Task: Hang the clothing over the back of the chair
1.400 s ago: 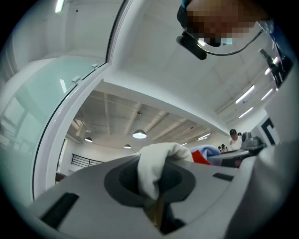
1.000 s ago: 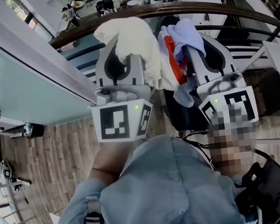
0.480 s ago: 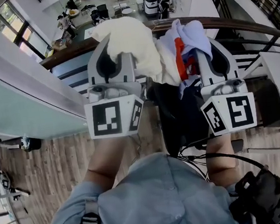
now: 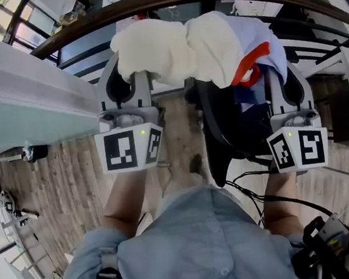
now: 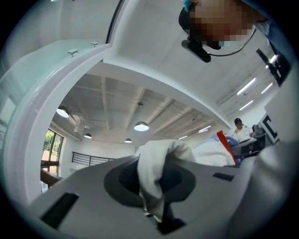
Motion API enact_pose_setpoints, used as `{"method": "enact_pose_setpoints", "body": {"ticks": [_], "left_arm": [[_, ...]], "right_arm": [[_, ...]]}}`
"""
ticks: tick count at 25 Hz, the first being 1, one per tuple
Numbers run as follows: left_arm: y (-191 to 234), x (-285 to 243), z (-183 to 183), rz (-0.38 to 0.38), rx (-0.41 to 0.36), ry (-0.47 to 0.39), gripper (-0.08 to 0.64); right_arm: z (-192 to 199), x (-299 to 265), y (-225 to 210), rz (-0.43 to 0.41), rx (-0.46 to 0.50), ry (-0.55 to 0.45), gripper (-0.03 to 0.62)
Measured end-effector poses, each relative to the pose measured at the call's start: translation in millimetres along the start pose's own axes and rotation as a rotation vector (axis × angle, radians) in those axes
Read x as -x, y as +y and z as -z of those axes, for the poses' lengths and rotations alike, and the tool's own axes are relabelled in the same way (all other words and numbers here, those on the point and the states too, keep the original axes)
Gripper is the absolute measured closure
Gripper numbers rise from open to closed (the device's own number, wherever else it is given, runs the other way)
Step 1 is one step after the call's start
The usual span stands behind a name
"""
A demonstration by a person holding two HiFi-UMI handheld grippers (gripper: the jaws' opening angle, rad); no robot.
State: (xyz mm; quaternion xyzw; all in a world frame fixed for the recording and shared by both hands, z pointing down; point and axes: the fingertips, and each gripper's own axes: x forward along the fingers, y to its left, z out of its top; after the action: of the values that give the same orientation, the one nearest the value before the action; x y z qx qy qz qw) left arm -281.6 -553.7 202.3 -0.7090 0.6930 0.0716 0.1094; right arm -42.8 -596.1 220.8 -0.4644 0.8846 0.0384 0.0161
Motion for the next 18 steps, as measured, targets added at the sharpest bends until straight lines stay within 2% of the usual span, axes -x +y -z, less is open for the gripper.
{"method": "enact_pose_setpoints", "body": {"ticks": [3, 7, 9, 12, 14, 15, 16, 18], "left_arm": [[6.9, 18.4, 22.3, -0.031, 0.027, 0.051, 0.511], [10.6, 45.0, 48.7, -0.025, 0.045, 0.105, 0.511], [0.6, 54.2, 63.6, -0.002, 0.049, 0.137, 0.511], [-29.9, 60.0, 85.2, 0.09, 0.051, 0.198, 0.502], [-43.1, 60.0, 96.5, 0.151, 0.069, 0.235, 0.409], [-46.7, 60.4, 98.8, 0.168, 0.084, 0.249, 0.325], [-49.9, 62.3, 98.9, 0.181, 0.094, 0.258, 0.289], [-57.6, 71.3, 95.1, 0.192, 0.081, 0.268, 0.264]], "right_arm": [[21.1, 11.5, 7.4, -0.005, -0.004, 0.058, 0.549], [44.6, 21.0, 32.0, -0.013, 0.013, 0.123, 0.549], [59.3, 24.2, 37.5, -0.022, 0.005, 0.159, 0.549], [69.0, 28.6, 34.9, -0.034, -0.019, 0.176, 0.546], [72.8, 27.5, 37.2, -0.051, -0.017, 0.182, 0.521], [75.0, 26.6, 39.5, -0.063, -0.013, 0.19, 0.486], [76.8, 27.1, 41.3, -0.074, -0.014, 0.197, 0.455], [78.7, 33.8, 42.4, -0.089, -0.025, 0.206, 0.42]]}}
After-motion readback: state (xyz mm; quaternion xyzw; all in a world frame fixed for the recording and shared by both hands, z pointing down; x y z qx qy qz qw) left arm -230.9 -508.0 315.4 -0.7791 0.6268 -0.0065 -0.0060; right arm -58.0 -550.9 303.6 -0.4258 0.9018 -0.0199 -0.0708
